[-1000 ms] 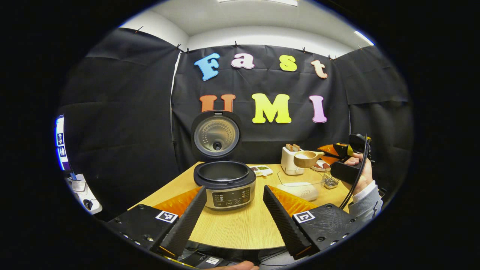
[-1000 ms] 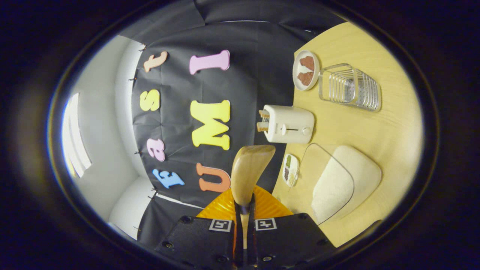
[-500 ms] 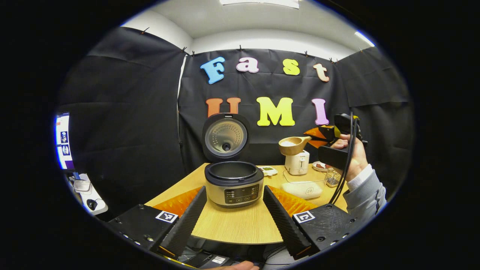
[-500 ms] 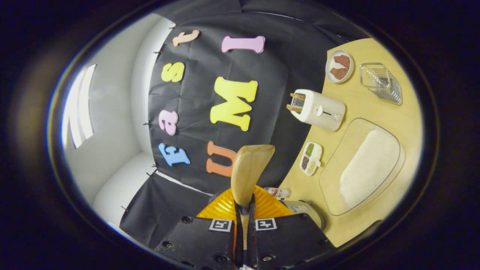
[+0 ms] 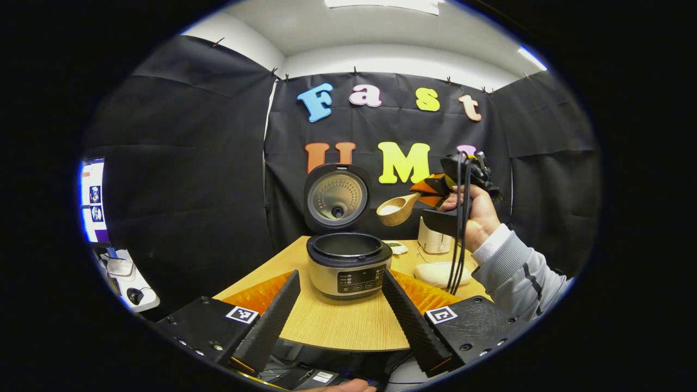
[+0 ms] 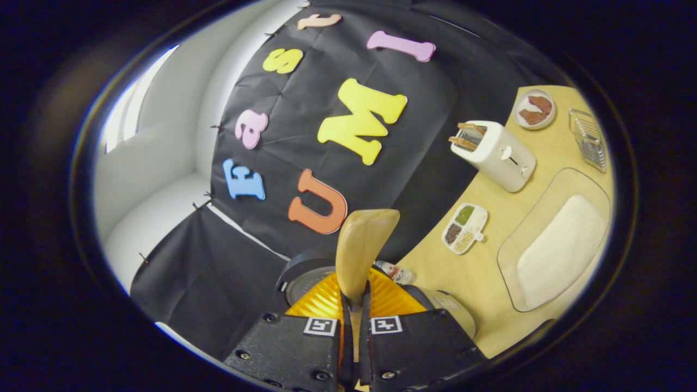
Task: Close the left gripper, press the button to open the rice cooker; take a wooden spoon from the chopstick holder with the right hand, scoop a spoonful of rice and pour it into the rice cooker, then put the wooden spoon back into the chopstick holder.
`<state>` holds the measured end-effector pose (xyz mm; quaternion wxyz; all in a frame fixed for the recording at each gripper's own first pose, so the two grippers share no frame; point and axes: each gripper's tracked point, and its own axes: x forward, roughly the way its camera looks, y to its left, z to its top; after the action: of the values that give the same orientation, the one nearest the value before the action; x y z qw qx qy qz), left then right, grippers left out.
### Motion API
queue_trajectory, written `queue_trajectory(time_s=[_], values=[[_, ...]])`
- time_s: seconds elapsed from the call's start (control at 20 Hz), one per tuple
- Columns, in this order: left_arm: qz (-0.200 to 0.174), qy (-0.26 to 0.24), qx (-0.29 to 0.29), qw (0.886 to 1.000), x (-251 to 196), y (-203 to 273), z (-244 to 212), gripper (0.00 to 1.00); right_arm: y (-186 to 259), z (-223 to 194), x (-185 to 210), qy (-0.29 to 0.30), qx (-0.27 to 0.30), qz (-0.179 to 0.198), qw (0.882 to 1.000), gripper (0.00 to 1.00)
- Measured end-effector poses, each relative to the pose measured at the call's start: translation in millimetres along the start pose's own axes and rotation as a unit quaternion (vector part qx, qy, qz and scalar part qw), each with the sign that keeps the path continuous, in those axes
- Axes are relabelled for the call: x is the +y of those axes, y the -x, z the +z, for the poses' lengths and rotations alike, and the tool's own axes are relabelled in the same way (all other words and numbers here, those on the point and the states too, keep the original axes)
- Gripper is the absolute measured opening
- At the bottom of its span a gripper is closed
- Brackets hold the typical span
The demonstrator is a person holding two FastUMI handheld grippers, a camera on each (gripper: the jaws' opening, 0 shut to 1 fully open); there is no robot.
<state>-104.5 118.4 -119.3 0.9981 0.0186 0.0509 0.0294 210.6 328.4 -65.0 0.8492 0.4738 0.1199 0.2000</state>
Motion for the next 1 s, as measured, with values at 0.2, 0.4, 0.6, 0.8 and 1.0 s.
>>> queue_trajectory(time_s=[0.2, 0.4, 0.6, 0.8, 1.0], values=[[0.002, 0.008, 0.004, 1.000, 1, 0, -3, 0.96, -23, -13, 1, 0.073, 0.001, -0.022, 0.997, 0.09], [0.008, 0.016, 0.008, 1.000, 2, -2, -7, 0.96, -45, -35, -2, 0.166, 0.013, -0.040, 0.985, 0.09], [0.016, 0.017, 0.016, 1.000, 4, -3, -12, 0.96, -60, -58, 2, 0.270, 0.027, -0.045, 0.961, 0.09], [0.017, 0.023, 0.012, 1.000, 5, -4, -14, 0.96, -60, -69, 15, 0.368, 0.021, -0.043, 0.929, 0.10], [0.026, 0.027, 0.023, 0.999, 9, -5, -22, 0.96, -57, -88, 27, 0.470, 0.023, -0.036, 0.882, 0.10]])
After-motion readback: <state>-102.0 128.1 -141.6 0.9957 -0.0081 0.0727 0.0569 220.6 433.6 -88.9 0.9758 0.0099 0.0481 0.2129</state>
